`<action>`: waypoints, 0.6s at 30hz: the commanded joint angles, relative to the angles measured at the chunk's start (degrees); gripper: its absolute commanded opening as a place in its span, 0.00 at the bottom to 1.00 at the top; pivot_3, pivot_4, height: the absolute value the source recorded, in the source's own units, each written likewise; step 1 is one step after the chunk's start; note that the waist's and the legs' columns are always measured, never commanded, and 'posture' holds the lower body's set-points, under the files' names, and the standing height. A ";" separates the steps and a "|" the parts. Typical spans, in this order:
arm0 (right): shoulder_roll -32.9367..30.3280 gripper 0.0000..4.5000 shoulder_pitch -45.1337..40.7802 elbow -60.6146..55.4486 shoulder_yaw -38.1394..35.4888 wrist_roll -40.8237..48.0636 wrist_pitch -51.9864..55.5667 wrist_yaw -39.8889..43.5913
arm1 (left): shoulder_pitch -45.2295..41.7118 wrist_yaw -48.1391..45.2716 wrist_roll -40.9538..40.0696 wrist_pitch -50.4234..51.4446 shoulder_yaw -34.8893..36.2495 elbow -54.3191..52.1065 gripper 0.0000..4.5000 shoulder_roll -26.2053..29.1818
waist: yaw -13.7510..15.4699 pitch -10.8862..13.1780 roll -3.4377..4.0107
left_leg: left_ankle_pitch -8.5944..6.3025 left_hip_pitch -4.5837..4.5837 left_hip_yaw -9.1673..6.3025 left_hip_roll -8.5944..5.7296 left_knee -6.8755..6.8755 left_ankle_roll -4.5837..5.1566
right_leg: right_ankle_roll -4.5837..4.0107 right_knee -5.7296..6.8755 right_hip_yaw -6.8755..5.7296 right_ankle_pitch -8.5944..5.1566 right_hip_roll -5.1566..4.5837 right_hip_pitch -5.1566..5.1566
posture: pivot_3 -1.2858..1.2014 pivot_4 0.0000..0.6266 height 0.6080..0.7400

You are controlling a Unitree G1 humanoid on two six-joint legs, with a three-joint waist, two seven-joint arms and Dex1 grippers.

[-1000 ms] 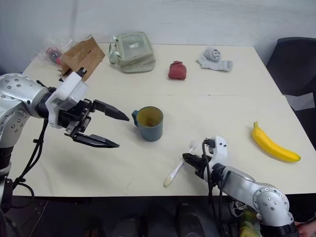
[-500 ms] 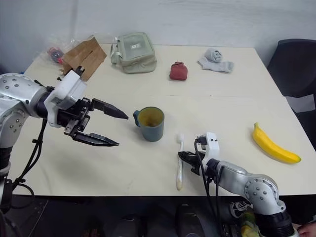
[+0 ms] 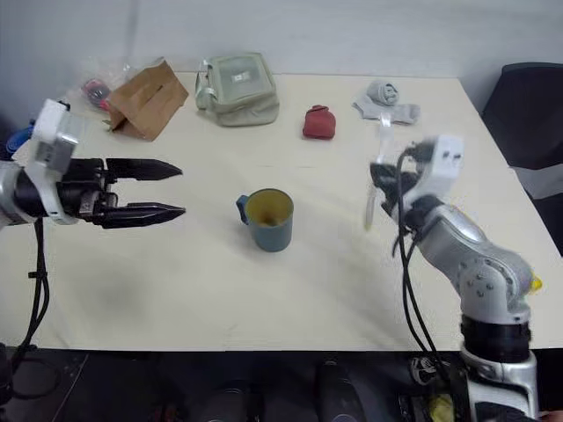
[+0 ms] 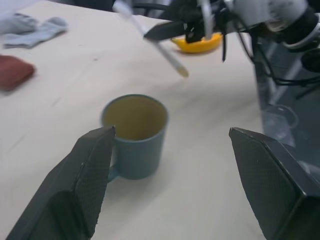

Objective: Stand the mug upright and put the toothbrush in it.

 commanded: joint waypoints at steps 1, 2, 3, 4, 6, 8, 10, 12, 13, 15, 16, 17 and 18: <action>6.08 0.08 -6.86 1.15 3.42 -6.63 -7.39 5.38 | 2.93 4.28 -2.70 1.87 6.50 -3.21 0.86 0.29 | -0.35 0.04 0.06 | 0.03 -0.12 0.17 -0.06 0.01 -0.05 | 0.01 0.13 0.00 0.00 0.02 -0.26 | 0.52 0.24 1.00; 7.77 0.08 -8.48 1.66 4.40 -7.69 -8.58 7.05 | 3.58 4.74 -3.03 2.10 7.10 -3.48 0.86 0.47 | -0.52 0.05 0.06 | 0.03 -0.13 0.20 -0.10 0.01 -0.05 | 0.01 0.16 -0.06 0.00 0.03 -0.29 | 0.52 0.24 1.00; 10.11 0.08 -10.37 1.89 5.59 -8.33 -9.81 9.07 | 4.38 5.29 -3.37 2.46 7.79 -3.84 0.86 0.67 | -0.54 0.05 0.07 | 0.03 -0.14 0.24 -0.10 0.04 -0.05 | 0.02 0.17 -0.19 0.01 0.02 -0.29 | 0.52 0.24 1.00; 11.71 0.08 -11.57 2.03 6.34 -8.87 -10.59 10.51 | 4.92 5.69 -3.60 2.68 8.23 -4.08 0.86 0.81 | -0.63 0.05 0.07 | 0.04 -0.14 0.25 -0.14 0.06 -0.04 | 0.04 0.17 -0.24 0.02 0.02 -0.29 | 0.52 0.24 1.00; 14.77 0.08 -13.28 2.33 7.81 -9.26 -11.29 13.01 | 5.80 6.31 -3.77 2.91 9.02 -4.13 0.86 1.19 | -0.64 0.05 0.08 | 0.05 -0.13 0.26 -0.19 0.10 -0.01 | 0.06 0.21 -0.25 0.03 -0.01 -0.27 | 0.52 0.24 1.00; 17.40 0.08 -14.13 2.98 11.38 -11.73 -12.72 17.24 | 6.58 6.66 -3.88 3.11 9.71 -4.03 0.86 1.78 | -0.63 0.05 0.08 | 0.05 -0.10 0.25 -0.20 0.14 0.00 | 0.07 0.27 -0.25 0.04 -0.02 -0.24 | 0.52 0.24 1.00; 18.96 0.08 -14.23 3.59 13.66 -13.61 -13.02 20.18 | 6.96 6.90 -4.22 3.17 10.09 -4.03 0.86 2.34 | -0.53 0.05 0.08 | 0.05 -0.09 0.20 -0.19 0.14 0.00 | 0.07 0.33 -0.30 0.04 -0.03 -0.24 | 0.52 0.24 1.00; 19.56 0.08 -13.36 4.08 15.82 -15.61 -12.98 23.10 | 6.94 7.48 -4.72 3.38 10.15 -4.33 0.86 2.65 | -0.41 0.05 0.07 | 0.06 -0.09 0.18 -0.21 0.14 0.00 | 0.05 0.39 -0.34 0.03 -0.05 -0.24 | 0.52 0.24 1.00; 19.73 0.08 -12.99 4.18 16.52 -16.57 -13.00 24.20 | 6.97 7.66 -4.89 3.44 10.21 -4.41 0.86 2.78 | -0.35 0.05 0.07 | 0.06 -0.08 0.17 -0.23 0.15 0.00 | 0.05 0.40 -0.35 0.03 -0.06 -0.24 | 0.52 0.24 1.00; 19.81 0.08 -10.90 4.88 18.85 -20.30 -14.54 26.56 | 6.78 8.11 -5.21 3.60 10.03 -4.58 0.86 2.92 | -0.33 0.04 0.06 | 0.06 -0.08 0.17 -0.28 0.15 0.01 | 0.05 0.41 -0.35 0.03 -0.11 -0.24 | 0.52 0.24 1.00; 20.03 0.08 -10.00 5.27 19.65 -22.04 -15.44 27.37 | 6.74 8.25 -5.35 3.64 9.98 -4.60 0.86 3.01 | -0.34 0.04 0.06 | 0.06 -0.08 0.17 -0.29 0.15 0.01 | 0.05 0.42 -0.35 0.03 -0.12 -0.24 | 0.52 0.24 1.00; 20.07 0.08 -9.13 5.76 20.65 -24.26 -16.99 28.30 | 6.68 8.37 -5.48 3.66 9.90 -4.62 0.86 3.09 | -0.37 0.04 0.05 | 0.06 -0.08 0.17 -0.29 0.14 0.01 | 0.05 0.41 -0.36 0.03 -0.11 -0.24 | 0.52 0.24 1.00; 20.50 0.08 -8.20 6.84 21.36 -26.25 -18.62 28.95 | 6.61 8.51 -5.60 3.67 9.77 -4.63 0.86 3.15 | -0.43 0.04 0.05 | 0.05 -0.08 0.18 -0.30 0.14 0.01 | 0.05 0.42 -0.37 0.03 -0.11 -0.24 | 0.52 0.24 1.00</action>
